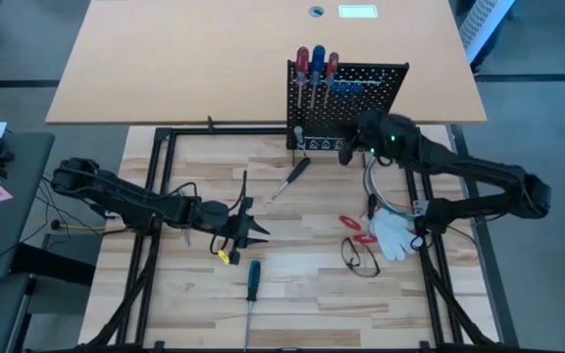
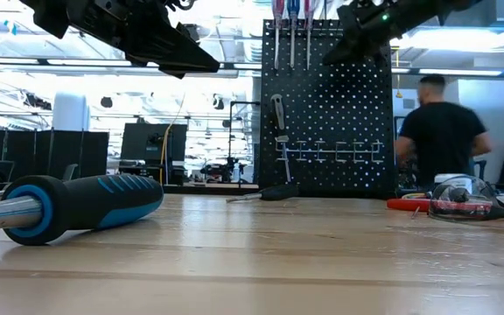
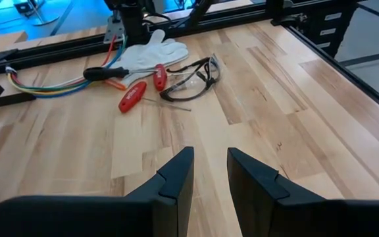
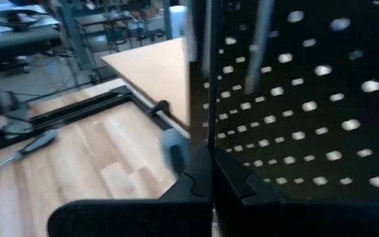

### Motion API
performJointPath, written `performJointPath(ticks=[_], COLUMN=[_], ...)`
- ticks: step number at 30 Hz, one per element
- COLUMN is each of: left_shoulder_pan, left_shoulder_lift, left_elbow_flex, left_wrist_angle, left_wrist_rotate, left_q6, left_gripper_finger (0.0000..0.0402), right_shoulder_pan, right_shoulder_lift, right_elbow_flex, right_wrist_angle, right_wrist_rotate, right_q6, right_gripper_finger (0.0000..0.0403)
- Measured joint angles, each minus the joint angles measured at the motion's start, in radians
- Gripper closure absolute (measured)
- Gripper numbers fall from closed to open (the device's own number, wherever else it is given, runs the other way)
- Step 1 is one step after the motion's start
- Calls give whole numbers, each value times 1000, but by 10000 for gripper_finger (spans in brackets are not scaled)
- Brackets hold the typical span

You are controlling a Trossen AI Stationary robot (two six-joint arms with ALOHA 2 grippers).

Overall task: Hang tools onto peg board
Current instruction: Hang the blue pick tool on the pegboard

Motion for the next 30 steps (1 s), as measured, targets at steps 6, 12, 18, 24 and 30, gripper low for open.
performJointPath(ticks=[6,12,18,24,30], left_shoulder_pan=[0,0,0,0,0], left_shoulder_lift=[0,0,0,0,0], left_elbow_flex=[0,0,0,0,0], left_wrist_angle=[0,0,0,0,0], left_wrist_rotate=[0,1,1,2,2], left_q6=[-1,-2,-2,-3,-6], left_gripper_finger=[315,315,315,315,315], right_shoulder_pan=[-79,-124,-145,-160,-171], right_shoulder_lift=[22,39,89,137,164], right_elbow_flex=[28,28,28,28,30], right_wrist_angle=[-13,-21,-25,-19,-8], right_wrist_rotate=[-64,-84,-128,-128,-128], right_q6=[2,22,30,40,49], right_gripper_finger=[403,403,403,403,403])
